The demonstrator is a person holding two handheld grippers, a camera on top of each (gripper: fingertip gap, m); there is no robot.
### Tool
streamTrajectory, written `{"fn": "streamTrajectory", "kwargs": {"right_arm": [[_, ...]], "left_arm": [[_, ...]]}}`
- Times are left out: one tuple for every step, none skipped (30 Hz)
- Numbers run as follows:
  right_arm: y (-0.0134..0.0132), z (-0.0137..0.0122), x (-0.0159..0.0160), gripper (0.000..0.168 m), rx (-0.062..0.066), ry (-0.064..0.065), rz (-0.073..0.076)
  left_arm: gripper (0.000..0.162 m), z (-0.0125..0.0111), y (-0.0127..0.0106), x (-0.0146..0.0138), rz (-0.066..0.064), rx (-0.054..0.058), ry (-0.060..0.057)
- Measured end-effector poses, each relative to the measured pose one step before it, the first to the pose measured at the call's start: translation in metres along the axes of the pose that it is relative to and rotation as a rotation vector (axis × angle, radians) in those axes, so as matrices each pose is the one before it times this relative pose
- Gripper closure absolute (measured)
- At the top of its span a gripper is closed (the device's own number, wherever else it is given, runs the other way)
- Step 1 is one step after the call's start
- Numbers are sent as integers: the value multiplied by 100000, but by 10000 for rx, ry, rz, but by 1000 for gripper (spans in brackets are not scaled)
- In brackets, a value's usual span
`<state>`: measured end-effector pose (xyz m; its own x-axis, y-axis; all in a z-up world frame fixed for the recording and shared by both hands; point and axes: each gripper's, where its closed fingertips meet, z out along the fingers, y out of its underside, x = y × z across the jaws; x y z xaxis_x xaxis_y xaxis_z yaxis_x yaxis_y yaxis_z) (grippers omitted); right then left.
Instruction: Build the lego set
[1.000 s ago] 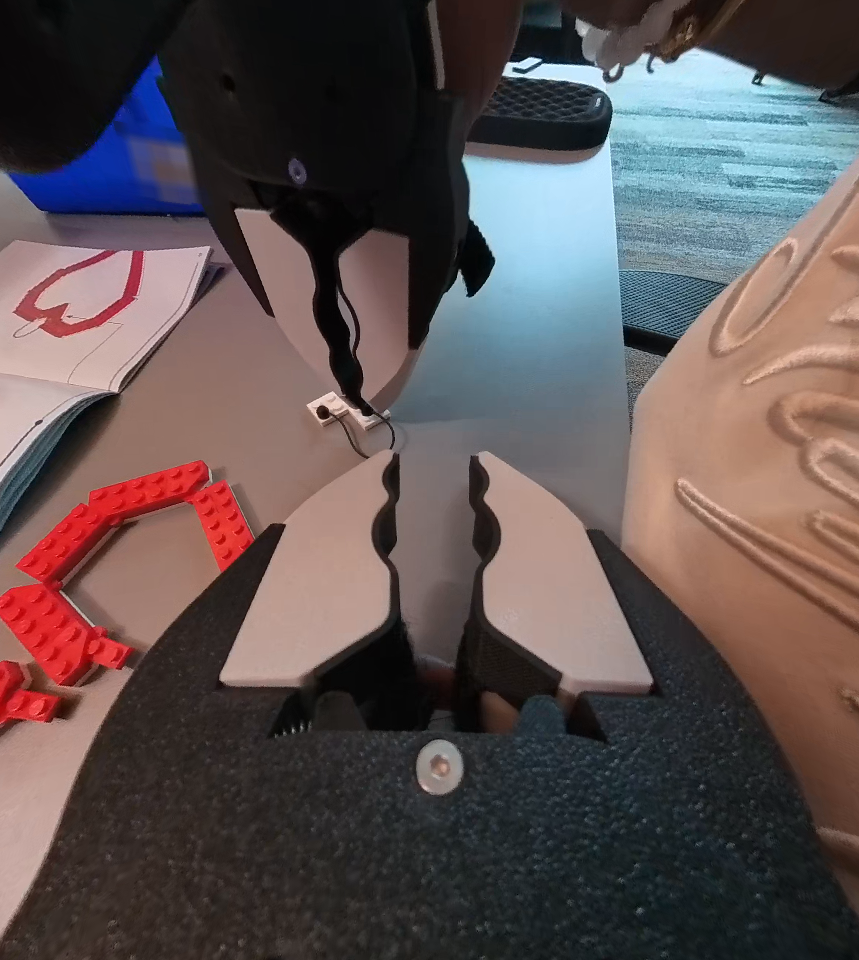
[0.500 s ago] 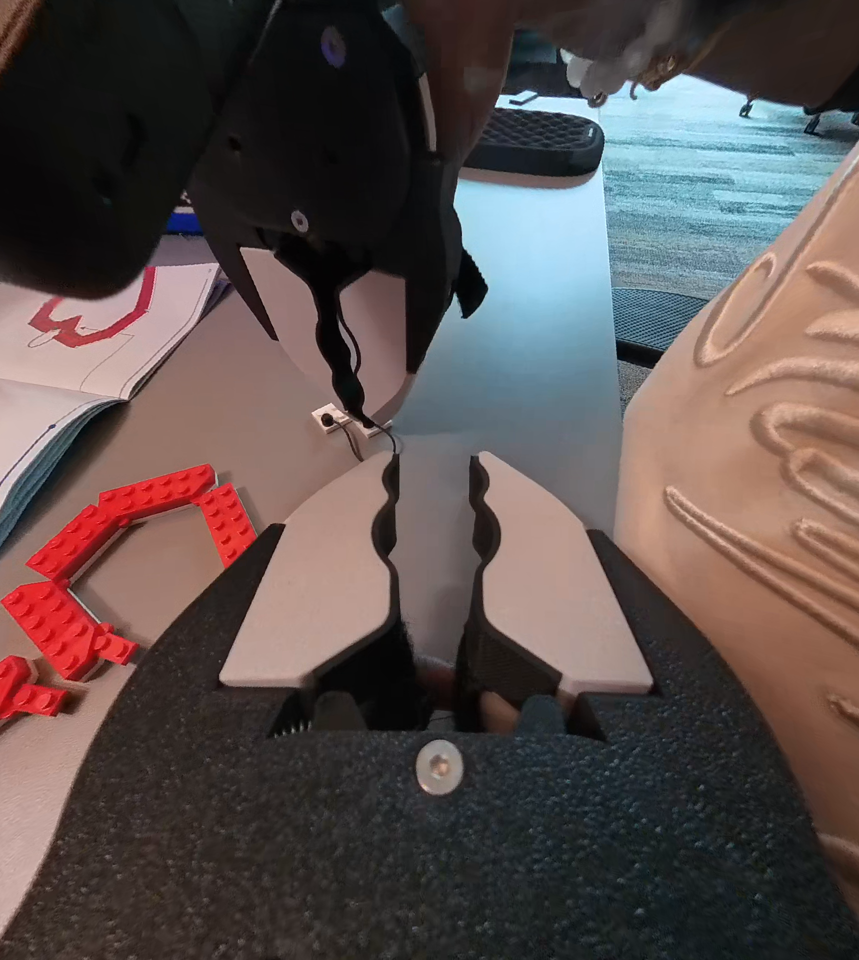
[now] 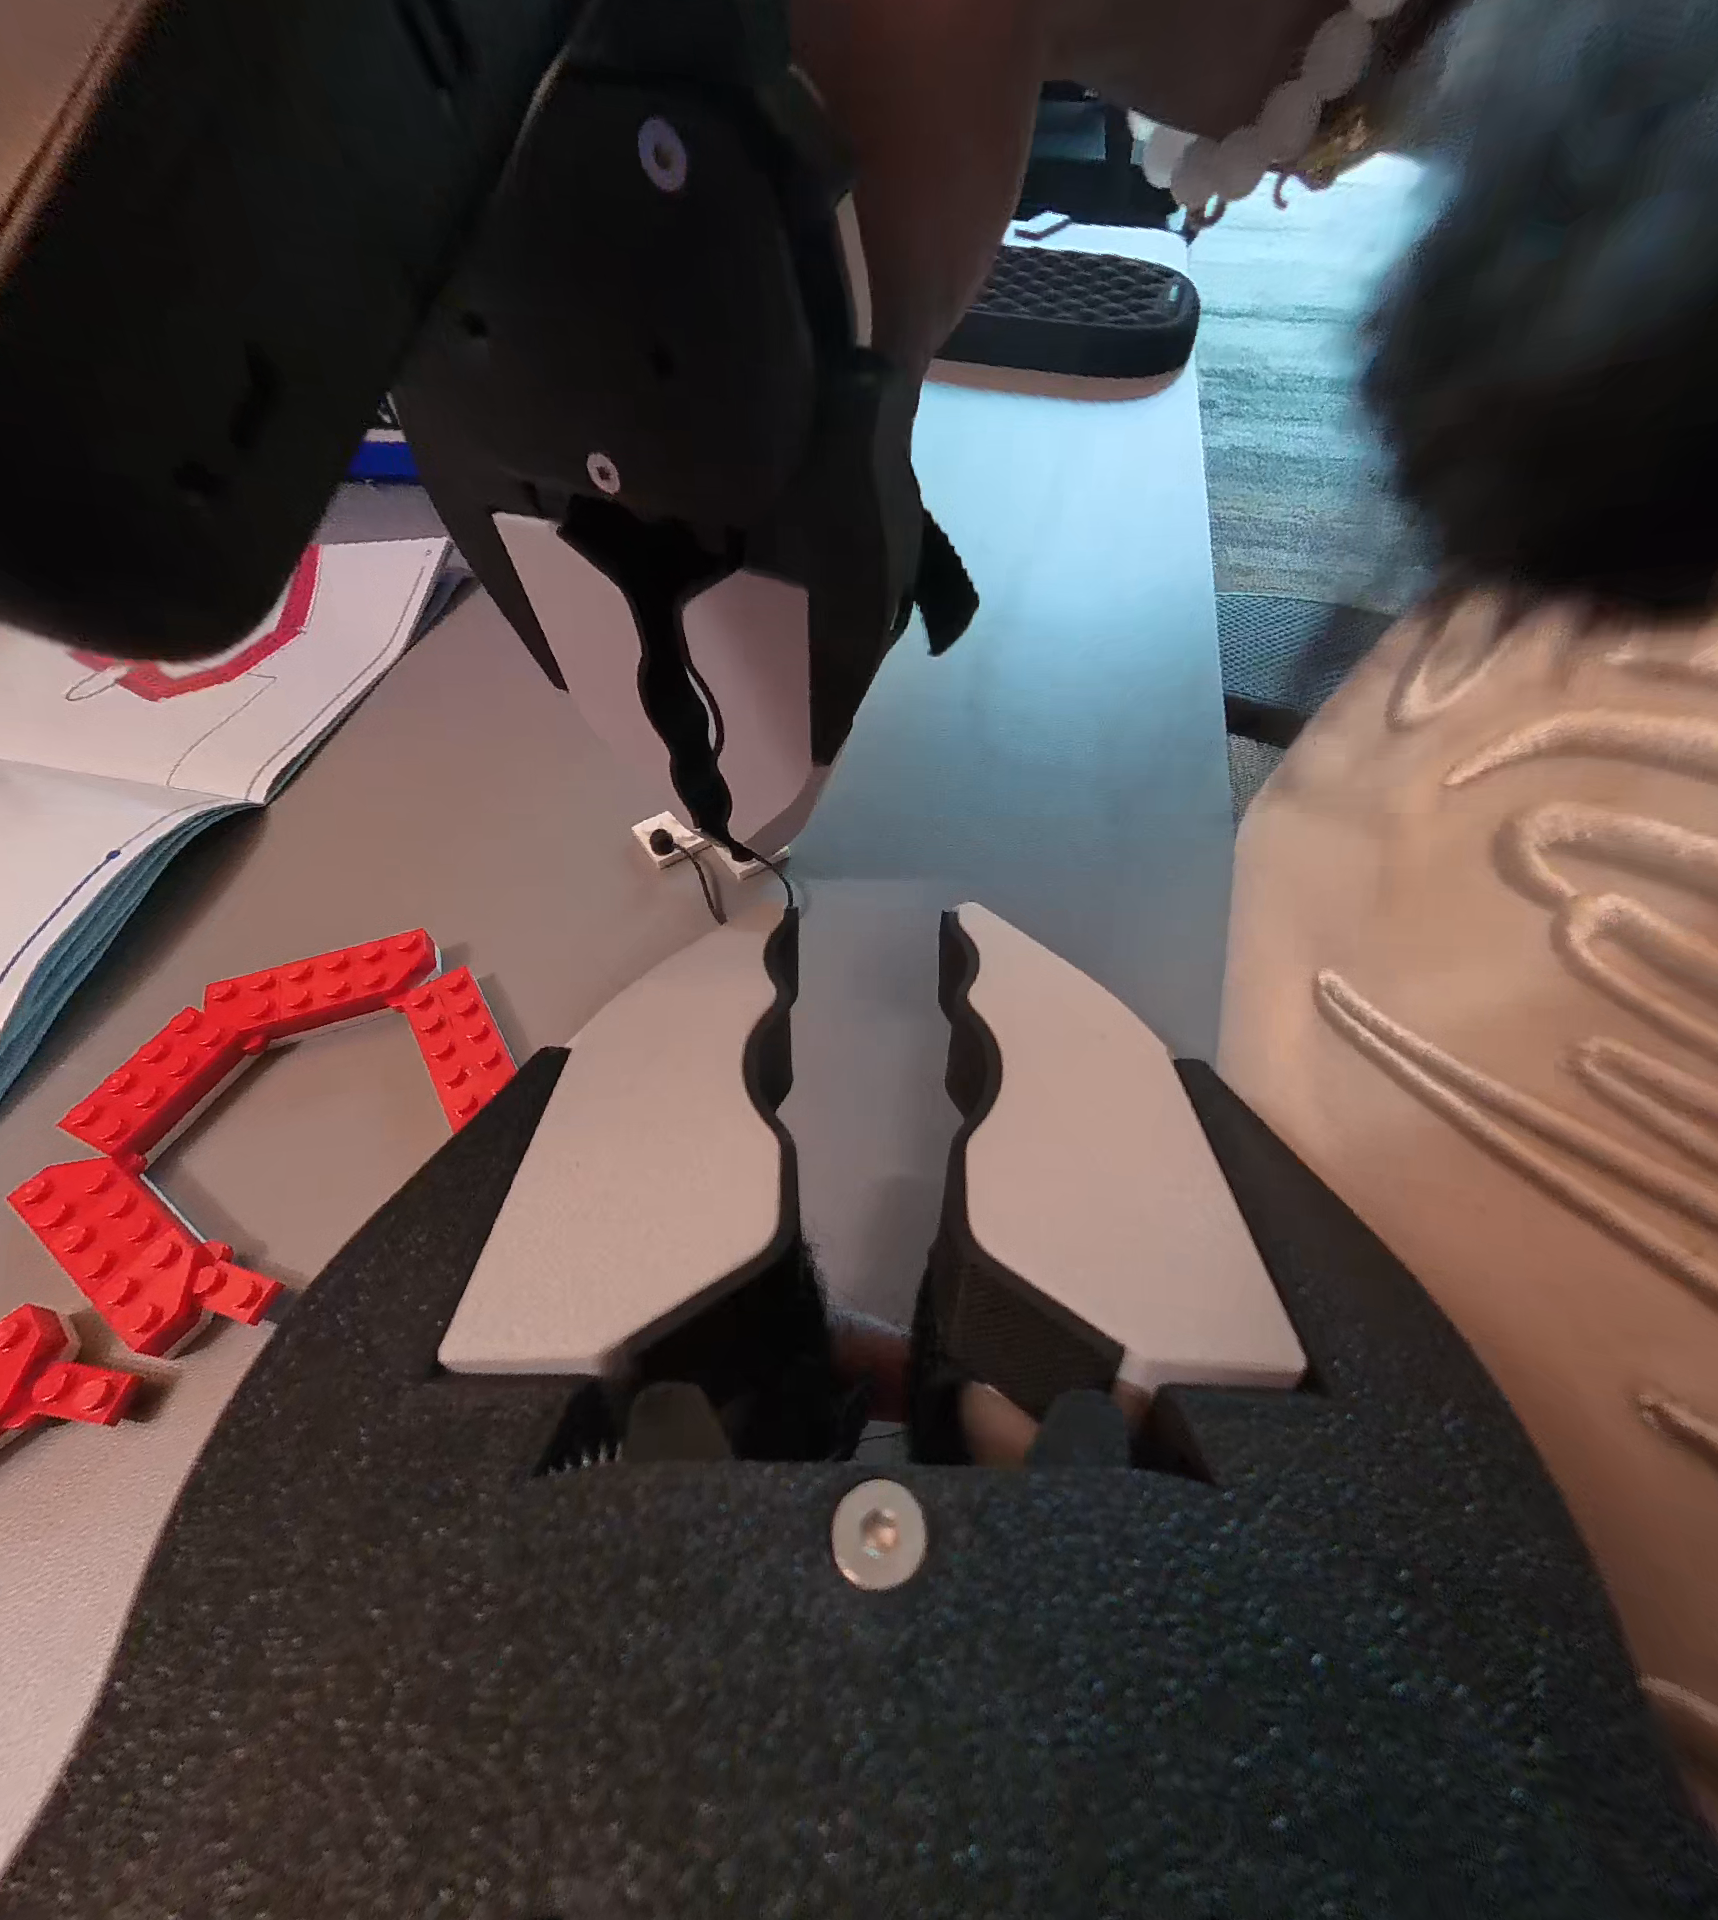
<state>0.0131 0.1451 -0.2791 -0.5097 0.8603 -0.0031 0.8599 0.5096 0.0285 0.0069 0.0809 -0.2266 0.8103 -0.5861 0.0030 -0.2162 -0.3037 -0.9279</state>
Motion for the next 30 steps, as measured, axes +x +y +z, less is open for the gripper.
{"fn": "streamTrajectory", "kwargs": {"right_arm": [[-9, 5, -10, 163, 34, 36, 51], [-5, 8, -2, 163, 10, 28, 48], [-6, -4, -11, 163, -4, 26, 7], [-22, 4, -7, 163, -7, 21, -25], [-18, 0, -11, 163, -13, 10, -19], [-11, 4, 1, 163, -21, 7, -23], [-3, 3, -4, 163, -22, -6, 3], [-8, 2, -2, 163, -24, -19, 16], [0, 1, 11, 163, -26, -15, 17], [-3, 1, -4, 163, -51, 6, 21], [6, 0, -2, 163, -78, 35, 11], [-7, 1, 3, 163, -100, 58, 29], [-7, -1, -5, 163, -100, 61, 44], [-3, 7, 8, 163, -90, 38, 83], [-11, -4, -10, 163, -101, 49, 46], [-25, 3, -8, 163, -97, 64, -36], [-21, 8, -13, 163, -115, 61, 9], [-9, 1, -15, 163, -129, 88, -35], [-8, 0, -1, 163, -73, 49, -64], [-16, 5, 19, 163, 0, -44, 82], [-11, -6, 14, 163, 56, -56, 80], [-9, -2, -1, 163, 62, -38, 76], [-8, 10, -19, 163, -27, 62, -24], [-20, 0, -30, 163, -94, 128, -127], [-16, 7, -29, 163, -87, 108, -64], [-4, 2, -21, 163, -28, 77, -63], [-7, 6, 0, 163, 38, -19, 34], [9, -13, 9, 163, 75, -67, 54], [11, -7, 18, 163, 92, -81, 78], [-24, -3, 63, 163, 137, -56, 94]], "left_arm": [[137, -5, -2, -2, 4, 4, -4], [137, 1, -4, -1, 5, 4, -9], [137, 2, -6, -4, 9, 6, -9], [137, -7, -2, -1, 14, 4, -9], [137, -6, -6, 10, 16, 8, -9], [137, -8, -10, 7, 15, 13, -6], [137, -6, -19, 4, 12, 10, -6], [137, -11, -2, -3, 6, 6, -8], [137, -3, -5, -1, 2, 6, -5], [137, -5, -10, -6, 1, 12, -3], [137, -19, -18, -1, -2, 15, 2], [137, -8, -9, -13, -11, 12, 3], [137, -8, -8, -5, -17, 11, 5], [137, -10, -17, -15, -20, 11, 7], [137, -1, -7, -20, -21, 8, 7], [137, -3, -7, -7, -18, 8, 8], [137, -10, -6, -2, -14, 9, 9], [137, -6, -2, -6, -16, 4, 10], [137, -11, -19, -20, -13, 12, -3], [137, -14, -13, -8, -5, 17, -6], [137, -23, -25, -7, 7, 22, -13], [137, -24, -30, 9, 25, 28, -12], [137, 5, 3, 22, 19, -5, 4], [137, 36, 50, 9, 6, -41, -3], [137, 38, 51, 13, 23, -43, -8], [137, -7, 20, 49, 45, -17, -10], [137, -45, -24, 51, 58, 18, -16], [137, -39, -31, 20, 43, 34, -25], [137, -32, -41, -4, 16, 30, -21], [137, -54, -24, -17, -11, 12, -12]]}}
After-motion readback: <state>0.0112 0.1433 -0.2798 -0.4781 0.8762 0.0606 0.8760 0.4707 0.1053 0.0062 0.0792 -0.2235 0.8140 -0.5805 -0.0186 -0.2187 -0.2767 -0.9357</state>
